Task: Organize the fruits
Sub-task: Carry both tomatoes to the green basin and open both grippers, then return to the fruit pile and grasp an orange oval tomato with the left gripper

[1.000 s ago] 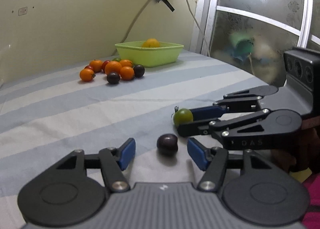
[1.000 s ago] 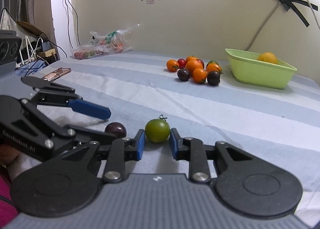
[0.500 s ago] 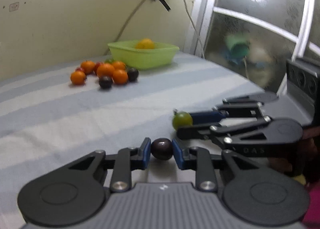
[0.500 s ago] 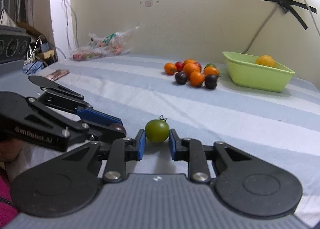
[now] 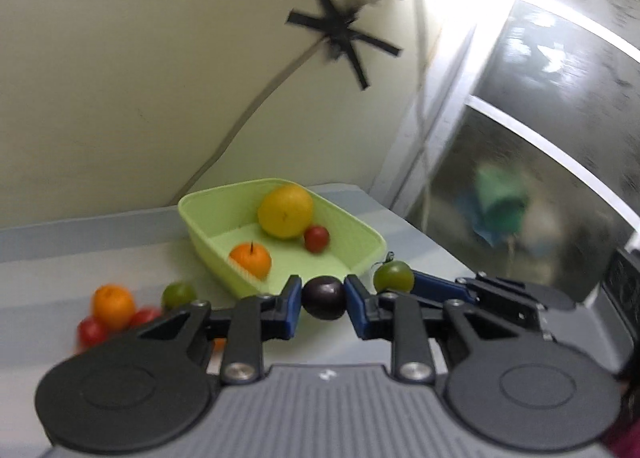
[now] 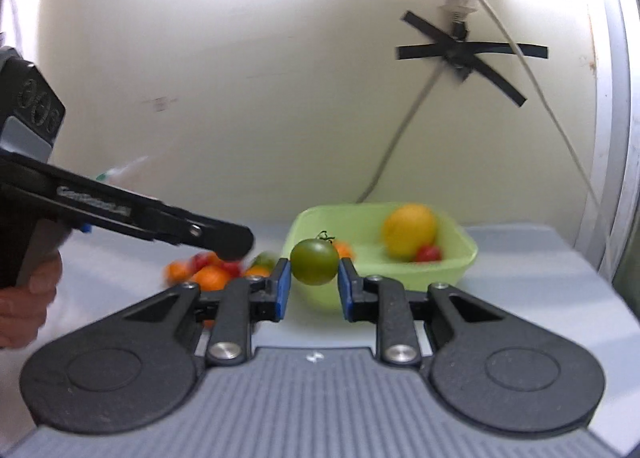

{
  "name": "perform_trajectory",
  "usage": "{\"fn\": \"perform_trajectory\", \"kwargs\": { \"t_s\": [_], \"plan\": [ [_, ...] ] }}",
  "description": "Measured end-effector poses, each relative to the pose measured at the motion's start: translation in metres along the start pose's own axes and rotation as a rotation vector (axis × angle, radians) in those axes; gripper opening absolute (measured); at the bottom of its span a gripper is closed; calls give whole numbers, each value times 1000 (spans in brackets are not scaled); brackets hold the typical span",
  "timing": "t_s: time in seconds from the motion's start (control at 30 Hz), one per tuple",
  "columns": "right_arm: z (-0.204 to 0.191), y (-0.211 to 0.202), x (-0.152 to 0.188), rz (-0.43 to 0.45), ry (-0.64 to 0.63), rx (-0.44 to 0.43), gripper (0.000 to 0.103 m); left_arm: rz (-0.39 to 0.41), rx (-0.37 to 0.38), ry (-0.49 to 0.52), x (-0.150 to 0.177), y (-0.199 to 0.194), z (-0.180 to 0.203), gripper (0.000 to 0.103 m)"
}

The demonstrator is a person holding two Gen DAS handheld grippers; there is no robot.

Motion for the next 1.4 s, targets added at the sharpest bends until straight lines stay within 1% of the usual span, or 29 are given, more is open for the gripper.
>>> {"fn": "perform_trajectory", "kwargs": {
  "t_s": [0.03, 0.17, 0.27, 0.33, 0.37, 0.43, 0.5, 0.57, 0.63, 0.73, 0.8, 0.87, 1.0, 1.07, 1.17, 1.27, 1.3, 1.37, 1.4],
  "plan": [
    [9, 10, -1, -3, 1, 16, 28, -12, -5, -5, -3, 16, -2, 24],
    [36, 44, 4, -29, 2, 74, 28, -39, -34, -3, -7, 56, -6, 24],
    [47, 57, 9, -42, 13, 91, 30, -63, -48, -12, -3, 74, -12, 25],
    [47, 56, 13, -36, 10, 94, 31, -77, -58, -13, 1, 82, -14, 25],
    [47, 55, 15, -35, 6, 96, 36, -84, -52, -13, 3, 84, -14, 29],
    [47, 56, 17, -35, -5, 98, 42, -81, -59, -6, 3, 83, -16, 35],
    [48, 55, 18, -29, -16, 103, 42, -64, -57, -13, -1, 77, -19, 35],
    [51, 51, 15, -12, 1, 105, 42, -35, -58, -47, -11, 63, -26, 35],
    [52, 47, 11, 7, 29, 101, 42, 16, -47, -77, -22, 37, -32, 35],
    [51, 39, 4, 28, 67, 89, 42, 85, -82, -89, -29, -11, -49, 35],
    [46, 34, 0, 34, 99, 64, 42, 107, -125, -94, -25, -44, -64, 35],
    [35, 28, -3, 35, 119, 29, 40, 112, -175, -105, -14, -71, -80, 35],
    [1, 19, 2, 12, 111, -57, 38, 93, -236, -163, 18, -108, -106, 35],
    [-19, 17, 10, -20, 101, -108, 38, 80, -247, -194, 31, -115, -115, 35],
    [-47, 19, 22, -72, 65, -156, 38, 69, -251, -244, 38, -114, -126, 36],
    [-67, 31, 30, -121, 39, -183, 38, 74, -221, -278, 36, -106, -128, 43],
    [-73, 35, 30, -132, 33, -192, 39, 76, -218, -277, 35, -102, -128, 44],
    [-83, 47, 28, -144, 17, -201, 39, 74, -201, -283, 34, -94, -127, 51],
    [-87, 51, 28, -149, 7, -203, 39, 71, -199, -286, 34, -89, -127, 53]
  ]
}}
Point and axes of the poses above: each gripper's, at about its wrist camera, not at the fingertips, and y roughly the way its jaws point, z to its right, x to its underside, the point moved 7 cm from there along y, roughly the way its jaws point, and after that the axes turned 13 degrees about z, right-handed, at the moved point
